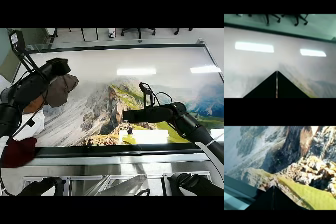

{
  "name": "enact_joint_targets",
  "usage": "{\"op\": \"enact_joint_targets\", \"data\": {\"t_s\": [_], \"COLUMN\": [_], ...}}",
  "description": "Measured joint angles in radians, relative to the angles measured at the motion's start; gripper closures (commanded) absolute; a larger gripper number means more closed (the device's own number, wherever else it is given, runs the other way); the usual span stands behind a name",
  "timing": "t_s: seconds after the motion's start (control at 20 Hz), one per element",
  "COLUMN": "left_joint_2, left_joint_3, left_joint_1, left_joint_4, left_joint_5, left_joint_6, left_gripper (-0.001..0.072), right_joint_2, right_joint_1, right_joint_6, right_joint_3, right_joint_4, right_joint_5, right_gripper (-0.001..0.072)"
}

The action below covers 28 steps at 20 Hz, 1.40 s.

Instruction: Fold the shirts.

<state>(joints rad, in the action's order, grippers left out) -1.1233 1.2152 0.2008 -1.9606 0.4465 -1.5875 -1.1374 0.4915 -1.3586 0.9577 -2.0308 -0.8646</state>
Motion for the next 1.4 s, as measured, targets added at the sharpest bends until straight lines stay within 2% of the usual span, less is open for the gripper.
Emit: {"op": "enact_joint_targets", "data": {"t_s": [0.15, 0.2, 0.25, 0.3, 0.35, 0.4, 0.45, 0.7, 1.0, 1.2, 1.25, 1.3, 1.35, 1.4], "left_joint_2": [-0.003, -0.004, -0.006, -0.012, -0.023, -0.039, -0.063, -0.237, -0.516, -0.694, -0.734, -0.774, -0.809, -0.839], "left_joint_3": [0.0, 0.0, 0.0, 0.0, 0.0, 0.0, 0.0, 0.024, 0.2, 0.329, 0.363, 0.401, 0.438, 0.478], "left_joint_1": [-0.093, -0.125, -0.151, -0.175, -0.2, -0.219, -0.238, -0.285, -0.327, -0.328, -0.327, -0.324, -0.32, -0.316], "left_joint_4": [0.004, 0.017, 0.037, 0.053, 0.068, 0.076, 0.084, 0.107, 0.247, 0.275, 0.276, 0.28, 0.282, 0.282], "left_joint_5": [0.159, 0.205, 0.237, 0.267, 0.298, 0.326, 0.35, 0.359, 0.355, 0.355, 0.358, 0.372, 0.394, 0.43], "left_joint_6": [0.002, 0.002, 0.005, 0.005, 0.005, 0.005, 0.005, 0.008, 0.008, 0.009, 0.01, 0.012, 0.014, 0.018], "left_gripper": [0.0686, 0.0686, 0.0685, 0.0685, 0.0575, 0.0105, 0.0024, 0.0023, 0.0023, 0.0033, 0.0195, 0.0602, 0.0687, 0.0688], "right_joint_2": [-0.003, -0.002, -0.001, 0.0, 0.0, 0.0, 0.0, 0.0, -0.001, -0.004, -0.004, -0.004, -0.004, -0.004], "right_joint_1": [-0.002, -0.005, -0.011, -0.021, -0.035, -0.053, -0.078, -0.241, -0.407, -0.45, -0.454, -0.457, -0.46, -0.461], "right_joint_6": [0.0, 0.0, 0.0, 0.0, 0.0, 0.0, 0.0, -0.018, -0.05, -0.057, -0.057, -0.057, -0.058, -0.059], "right_joint_3": [0.0, 0.0, 0.0, 0.0, 0.0, 0.0, 0.0, 0.0, 0.0, 0.0, 0.0, 0.0, 0.0, 0.0], "right_joint_4": [-0.005, -0.005, -0.006, -0.006, -0.006, -0.006, -0.009, -0.008, -0.006, -0.008, -0.008, -0.009, -0.009, -0.01], "right_joint_5": [0.0, 0.0, -0.001, -0.005, -0.011, -0.02, -0.03, -0.071, -0.082, -0.084, -0.084, -0.085, -0.085, -0.085], "right_gripper": [0.0675, 0.0618, 0.0355, 0.0156, 0.0103, 0.0103, 0.0103, 0.0103, 0.0104, 0.0105, 0.0105, 0.0106, 0.0106, 0.0106]}}
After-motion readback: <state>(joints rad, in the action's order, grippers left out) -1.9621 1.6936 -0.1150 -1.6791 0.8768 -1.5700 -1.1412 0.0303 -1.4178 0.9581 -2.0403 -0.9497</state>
